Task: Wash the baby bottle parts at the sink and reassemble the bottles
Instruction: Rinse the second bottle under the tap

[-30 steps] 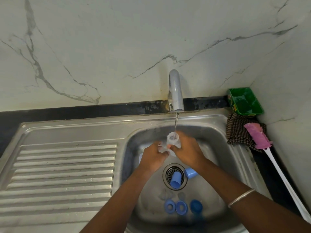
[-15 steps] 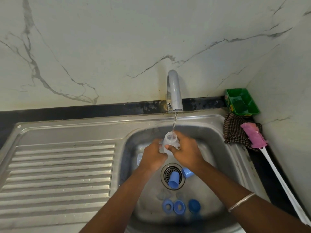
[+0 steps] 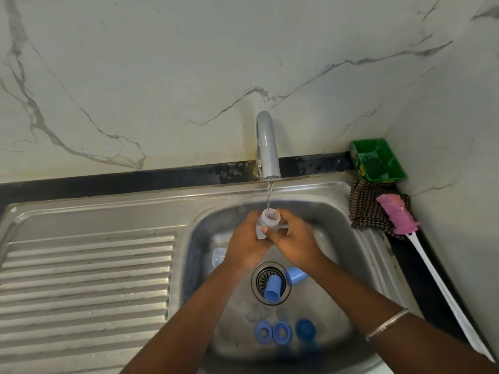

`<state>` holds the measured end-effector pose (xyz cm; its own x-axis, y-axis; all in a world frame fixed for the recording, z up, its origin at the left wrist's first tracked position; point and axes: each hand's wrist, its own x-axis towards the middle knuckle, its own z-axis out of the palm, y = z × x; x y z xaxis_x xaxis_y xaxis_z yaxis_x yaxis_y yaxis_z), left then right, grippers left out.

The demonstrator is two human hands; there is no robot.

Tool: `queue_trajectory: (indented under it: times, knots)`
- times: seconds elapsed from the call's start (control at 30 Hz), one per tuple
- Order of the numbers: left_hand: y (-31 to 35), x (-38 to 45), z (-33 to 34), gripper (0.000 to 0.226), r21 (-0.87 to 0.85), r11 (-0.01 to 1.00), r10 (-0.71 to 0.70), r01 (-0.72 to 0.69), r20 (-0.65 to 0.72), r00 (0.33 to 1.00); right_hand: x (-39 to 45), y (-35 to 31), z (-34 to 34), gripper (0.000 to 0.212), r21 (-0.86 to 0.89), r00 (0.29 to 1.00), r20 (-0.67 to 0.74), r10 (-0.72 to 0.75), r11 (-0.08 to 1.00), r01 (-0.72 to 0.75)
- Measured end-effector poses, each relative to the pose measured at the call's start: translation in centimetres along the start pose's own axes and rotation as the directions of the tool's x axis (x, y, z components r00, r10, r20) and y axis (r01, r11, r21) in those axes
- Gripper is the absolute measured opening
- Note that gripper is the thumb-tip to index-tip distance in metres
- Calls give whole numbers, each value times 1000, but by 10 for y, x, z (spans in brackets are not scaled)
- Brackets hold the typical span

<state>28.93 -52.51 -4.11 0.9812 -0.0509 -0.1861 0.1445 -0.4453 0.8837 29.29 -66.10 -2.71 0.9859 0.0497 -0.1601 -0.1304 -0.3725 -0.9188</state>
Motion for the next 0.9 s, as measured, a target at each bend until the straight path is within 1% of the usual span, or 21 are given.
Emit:
queue_trajectory:
  times: [0.03,0.07,0.1,0.13,0.17,0.2,0.23,0.27,0.3,0.33,0.37,0.4,0.43,0.47,0.53,0.6,0.63,0.73,0.83,0.9]
  knots:
    - [1,1,0,40,-27,999,-17,17,3,1000,3,0,-4,32,65,1000,8,30,997,-30]
    - [1,3,1,40,-64,997,-36,36,1,999,6,-1,-7,28,174,997,-4,73,982,-71]
    - [1,4,1,39,-93,995,-47,47,1,999,11,-4,-11,25,246,993,-35,115,964,-103]
    - [1,4,2,38,-104,993,-46,47,10,999,18,-7,-14,22,264,988,-96,125,960,-96]
    - [1,6,3,35,-92,995,-39,41,25,999,28,-9,-17,19,176,981,-172,90,983,-59]
    - [0,7,3,34,-76,996,-36,39,42,998,38,-14,-20,16,54,975,-220,32,998,-20]
    - [-2,10,3,33,-63,997,-44,47,56,997,48,-22,-22,18,-63,973,-227,-38,998,24]
    - [-2,12,3,32,-51,997,-55,58,65,996,57,-32,-23,25,-151,977,-185,-105,985,78]
    - [-2,13,2,33,-23,998,-64,66,71,995,65,-42,-23,31,-221,982,-111,-156,967,128]
    - [-1,15,0,35,28,997,-67,65,78,995,72,-51,-23,34,-279,984,-28,-175,947,160]
    - [1,16,-1,40,125,991,-57,48,77,995,77,-60,-23,35,-328,986,46,-158,930,164]
    - [2,18,-3,46,267,964,-33,13,70,997,81,-67,-21,35,-353,988,94,-125,923,151]
    - [4,20,-4,52,428,904,-9,-19,63,998,84,-72,-19,33,-367,989,113,-95,921,131]
    - [7,21,-7,57,567,823,-4,-31,61,998,88,-77,-16,28,-383,990,113,-82,916,119]
    - [14,22,-13,62,731,681,-34,-42,89,995,92,-83,-13,23,-448,994,87,-73,888,105]
    - [21,22,-17,61,810,579,-27,-89,129,991,93,-86,-11,28,-505,996,62,-59,859,82]
    - [25,21,-19,60,838,532,-20,-118,152,988,92,-86,-11,28,-506,996,59,-70,858,90]
    - [38,19,-21,54,905,391,-29,-170,196,980,92,-84,-12,19,-457,995,3,-95,885,86]
    - [45,17,-18,49,951,245,-60,-190,210,976,91,-74,-11,27,-334,991,-114,-76,942,34]
    - [45,14,-16,50,973,135,-122,-185,202,972,84,-63,-7,33,-208,979,-201,-33,978,-10]
